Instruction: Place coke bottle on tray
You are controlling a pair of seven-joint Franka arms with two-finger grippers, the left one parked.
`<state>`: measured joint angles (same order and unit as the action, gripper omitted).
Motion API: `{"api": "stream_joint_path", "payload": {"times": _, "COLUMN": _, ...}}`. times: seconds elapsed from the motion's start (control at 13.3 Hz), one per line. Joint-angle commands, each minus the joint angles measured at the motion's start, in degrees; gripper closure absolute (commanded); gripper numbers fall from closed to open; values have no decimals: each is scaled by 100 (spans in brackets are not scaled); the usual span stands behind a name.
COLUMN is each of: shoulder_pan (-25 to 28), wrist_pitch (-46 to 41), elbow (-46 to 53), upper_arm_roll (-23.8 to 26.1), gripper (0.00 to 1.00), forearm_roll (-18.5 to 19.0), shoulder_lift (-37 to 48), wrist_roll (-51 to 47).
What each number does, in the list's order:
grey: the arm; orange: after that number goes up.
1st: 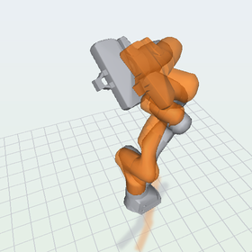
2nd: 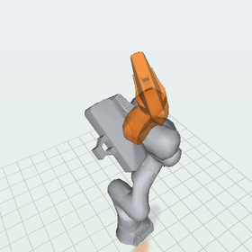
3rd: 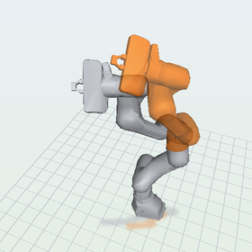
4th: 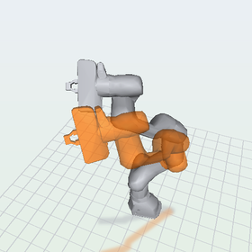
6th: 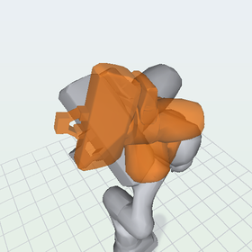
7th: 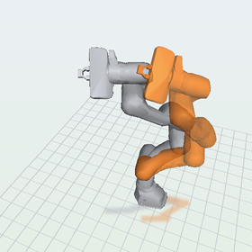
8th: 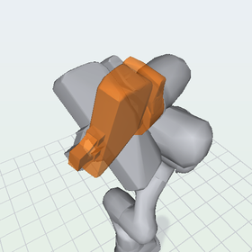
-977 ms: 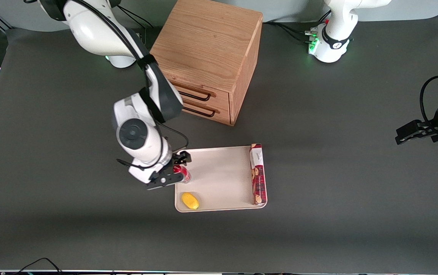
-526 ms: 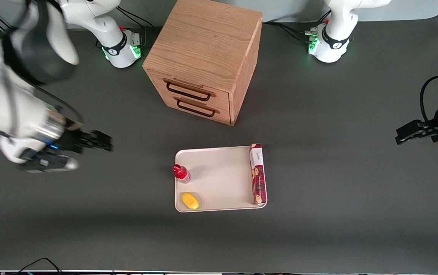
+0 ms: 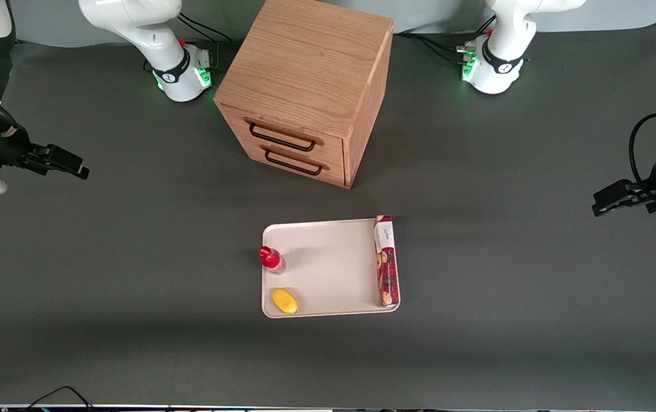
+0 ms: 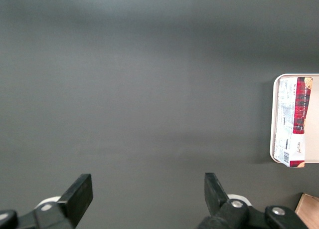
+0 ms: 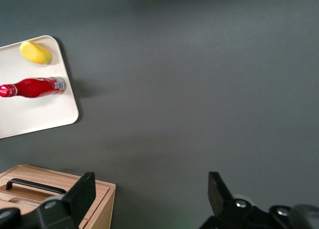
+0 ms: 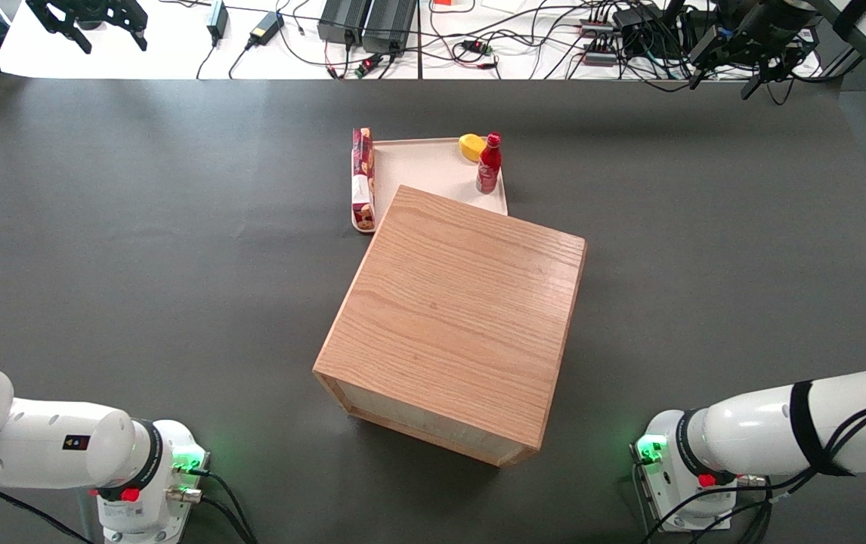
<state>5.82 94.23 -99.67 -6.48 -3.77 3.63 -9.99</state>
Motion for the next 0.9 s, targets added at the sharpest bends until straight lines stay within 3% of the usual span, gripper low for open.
{"api": "stream_joint_path", "payload": {"times": 0.0, "shoulder_pan": -72, "wrist_pitch": 175, "elbow": -377, "upper_arm_roll": 121, "gripper": 0, "forearm_roll": 280, "shoulder_lift": 270, "wrist_roll": -249}}
{"api": "stream_joint_path", "payload": {"times": 0.23, "shoulder_pan": -81, "wrist_pitch": 140, "elbow": -274, "upper_arm_roll": 59, "gripper": 0, "forearm_roll": 683, "shoulder_lift": 393, "wrist_roll": -249}}
{"api": "stream_joint_path", "payload": {"times": 0.83, "shoulder_pan": -63, "wrist_pitch": -115, "elbow": 334, "upper_arm_roll": -134, "gripper": 0, "forearm_roll": 659, "shoulder_lift": 244, "wrist_roll": 163}}
